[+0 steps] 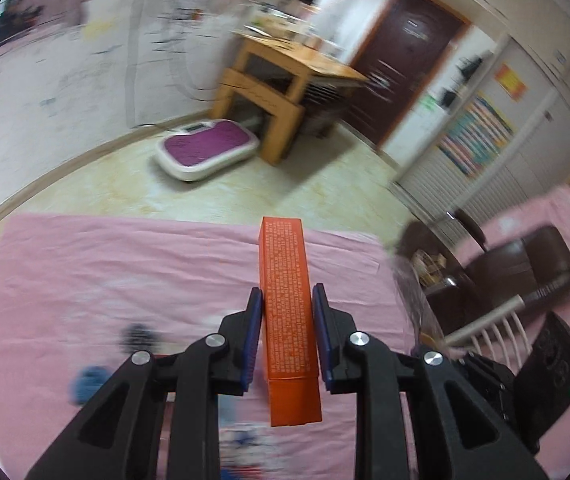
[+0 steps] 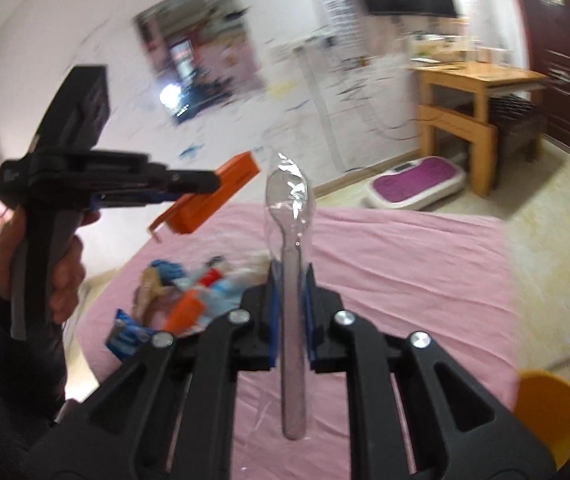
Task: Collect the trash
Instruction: 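Carry box and bottle over the yellow bin and open both tools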
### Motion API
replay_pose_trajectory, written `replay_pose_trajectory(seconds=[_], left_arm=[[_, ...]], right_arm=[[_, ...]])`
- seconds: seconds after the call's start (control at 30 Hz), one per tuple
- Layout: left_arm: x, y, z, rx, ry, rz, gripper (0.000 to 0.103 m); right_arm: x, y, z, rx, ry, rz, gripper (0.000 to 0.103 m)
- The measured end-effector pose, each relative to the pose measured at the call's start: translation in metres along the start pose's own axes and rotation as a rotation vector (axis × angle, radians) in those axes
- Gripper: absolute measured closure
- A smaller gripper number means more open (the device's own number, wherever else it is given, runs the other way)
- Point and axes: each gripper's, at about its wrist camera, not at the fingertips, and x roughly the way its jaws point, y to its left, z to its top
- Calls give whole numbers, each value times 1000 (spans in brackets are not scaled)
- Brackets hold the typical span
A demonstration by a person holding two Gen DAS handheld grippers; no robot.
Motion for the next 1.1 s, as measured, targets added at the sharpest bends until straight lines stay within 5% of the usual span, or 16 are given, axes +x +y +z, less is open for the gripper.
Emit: replay_pose_trajectory(seconds=[0.23, 0.43, 0.73, 0.8, 0.87, 0.97, 1.1], left_arm=[[63, -138, -23, 199, 126, -144, 82], [133, -228, -68, 318, 262, -185, 81], [202, -270, -106, 372, 370, -142, 80], [207, -272, -110, 374, 382, -137, 64], [206, -268, -108, 372, 384, -142, 45], [197, -264, -105, 368, 370, -152, 40], [173, -250, -95, 345, 323, -164, 40]], right_arm=[[-86, -113, -48, 228, -103, -213, 93], [-108, -187, -104, 391, -89, -315, 93], [-111, -237, -152, 494, -73, -344, 93], [-111, -243, -158, 506, -65, -351, 92], [-109, -249, -163, 526, -56, -352, 73], [-109, -251, -166, 544, -61, -358, 28], [-108, -243, -161, 540, -64, -358, 27]])
